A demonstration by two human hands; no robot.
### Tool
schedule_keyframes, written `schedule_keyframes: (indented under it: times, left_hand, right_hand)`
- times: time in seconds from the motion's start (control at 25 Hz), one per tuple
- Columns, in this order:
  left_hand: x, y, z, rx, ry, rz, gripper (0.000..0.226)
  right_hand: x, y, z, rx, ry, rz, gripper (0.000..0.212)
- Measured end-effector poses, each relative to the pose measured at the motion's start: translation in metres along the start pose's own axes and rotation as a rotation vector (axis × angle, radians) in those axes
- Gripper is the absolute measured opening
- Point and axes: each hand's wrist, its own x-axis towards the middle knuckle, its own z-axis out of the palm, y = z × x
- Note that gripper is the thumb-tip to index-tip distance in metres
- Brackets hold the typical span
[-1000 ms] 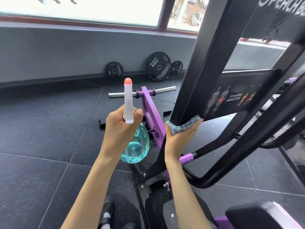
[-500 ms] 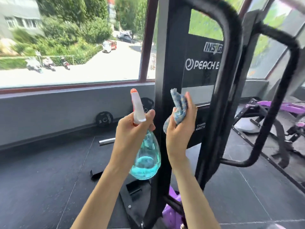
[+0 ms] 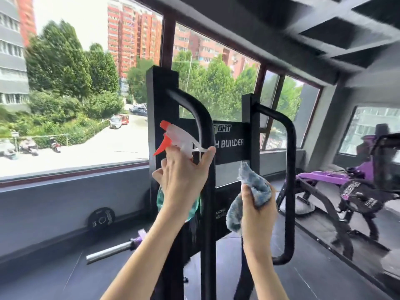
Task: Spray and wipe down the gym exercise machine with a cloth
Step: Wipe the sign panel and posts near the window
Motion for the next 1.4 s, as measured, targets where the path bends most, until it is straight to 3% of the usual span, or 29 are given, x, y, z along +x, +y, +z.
schedule_keyframes:
  times: [0.12,0.24,0.44,0.64,0.76,0.96,1.08,1.24,1.4]
  left_hand:
    - [0.004,0.007,0.019,0.185,0.063,0.046,0.089]
    - [0.006,0.004,0.034,0.279,0.146,0.082,0.081]
    - [-0.001,0.004,0.049,0.034,0.362,0.056,0.052]
    - [-0.005,0.009,0.058,-0.146,0.415,0.012,0.056]
    - [-0.001,0.005,0.063,-0.188,0.411,0.013,0.051]
    - [0.003,-0.004,0.067,-0.199,0.412,-0.010,0.053]
    - [0.003,-0.003,0.067,-0.211,0.425,-0.019,0.054]
    - [0.002,0.000,0.065,-0.202,0.435,-0.029,0.043]
    - [-0.001,0.008,0.065,-0.196,0.395,0.003,0.060]
  right_hand:
    - [0.015,0.021,-0.017,-0.129,-0.101,0.065,0.025]
    - [0.015,0.041,-0.018,-0.145,-0.193,0.133,0.021]
    - [0.018,0.067,-0.011,-0.006,-0.141,0.293,0.042]
    - [0.059,0.096,0.004,0.000,-0.126,0.391,0.031]
    - [0.101,0.111,0.019,-0.040,-0.111,0.277,0.016]
    - [0.154,0.119,0.050,-0.064,-0.064,0.107,0.016]
    - [0.183,0.118,0.084,0.008,-0.144,0.053,0.016]
    - [0.167,0.152,0.120,-0.071,-0.210,-0.030,0.042]
    - [0.107,0.183,0.128,-0.139,-0.427,-0.122,0.065]
